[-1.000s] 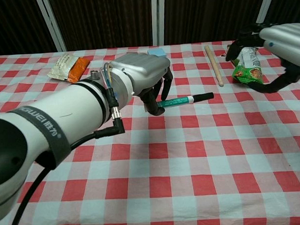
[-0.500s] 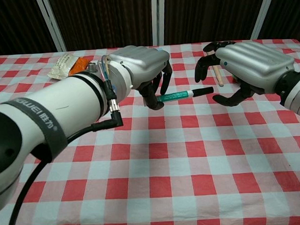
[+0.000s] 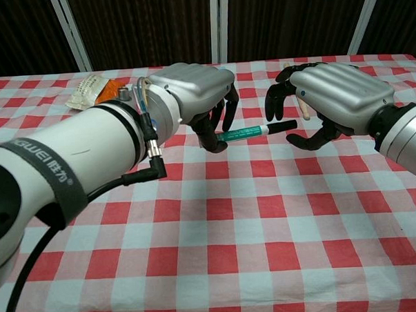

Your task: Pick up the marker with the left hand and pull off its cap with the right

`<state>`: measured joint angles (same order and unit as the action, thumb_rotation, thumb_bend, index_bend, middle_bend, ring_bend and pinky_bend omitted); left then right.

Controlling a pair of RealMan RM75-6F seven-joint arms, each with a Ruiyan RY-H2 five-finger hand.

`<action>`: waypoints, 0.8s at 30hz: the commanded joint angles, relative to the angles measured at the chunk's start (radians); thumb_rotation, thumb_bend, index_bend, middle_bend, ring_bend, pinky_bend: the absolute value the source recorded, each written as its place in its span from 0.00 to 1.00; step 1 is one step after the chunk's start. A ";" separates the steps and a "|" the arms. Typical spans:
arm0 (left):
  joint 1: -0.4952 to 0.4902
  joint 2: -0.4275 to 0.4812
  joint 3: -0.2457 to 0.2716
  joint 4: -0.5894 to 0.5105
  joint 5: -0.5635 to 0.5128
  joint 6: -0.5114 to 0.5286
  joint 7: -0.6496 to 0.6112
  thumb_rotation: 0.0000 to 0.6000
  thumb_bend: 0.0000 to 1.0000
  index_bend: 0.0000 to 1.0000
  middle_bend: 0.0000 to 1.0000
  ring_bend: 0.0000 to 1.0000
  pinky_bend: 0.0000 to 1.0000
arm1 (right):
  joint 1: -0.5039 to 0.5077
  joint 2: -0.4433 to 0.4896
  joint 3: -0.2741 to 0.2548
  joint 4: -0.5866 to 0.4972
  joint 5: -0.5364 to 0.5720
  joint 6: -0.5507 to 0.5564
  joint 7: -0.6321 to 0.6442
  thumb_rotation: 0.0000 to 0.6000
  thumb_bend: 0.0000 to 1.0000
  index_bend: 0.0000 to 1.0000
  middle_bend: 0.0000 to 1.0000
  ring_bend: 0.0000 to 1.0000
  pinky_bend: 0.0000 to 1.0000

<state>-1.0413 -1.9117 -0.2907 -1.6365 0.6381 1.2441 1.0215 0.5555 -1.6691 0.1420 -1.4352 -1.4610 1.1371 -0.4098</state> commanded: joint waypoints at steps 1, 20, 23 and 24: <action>-0.002 0.000 0.001 0.002 0.002 0.001 -0.001 1.00 0.33 0.55 0.60 1.00 0.96 | 0.003 -0.004 -0.001 0.005 -0.001 0.004 -0.002 1.00 0.24 0.43 0.42 0.13 0.15; -0.012 -0.002 0.005 0.005 -0.014 0.006 -0.002 1.00 0.33 0.55 0.60 1.00 0.96 | 0.011 -0.032 -0.012 0.039 -0.007 0.029 0.014 1.00 0.27 0.60 0.55 0.22 0.19; -0.011 0.001 0.004 -0.001 -0.014 0.005 -0.008 1.00 0.33 0.55 0.60 1.00 0.96 | 0.011 -0.036 -0.010 0.048 -0.012 0.040 0.025 1.00 0.28 0.63 0.57 0.24 0.20; -0.011 0.003 0.004 -0.003 -0.014 0.005 -0.009 1.00 0.33 0.55 0.60 1.00 0.96 | 0.012 -0.037 -0.009 0.051 -0.014 0.044 0.029 1.00 0.29 0.63 0.58 0.25 0.20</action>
<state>-1.0519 -1.9091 -0.2862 -1.6390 0.6241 1.2492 1.0121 0.5668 -1.7048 0.1322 -1.3870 -1.4734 1.1781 -0.3833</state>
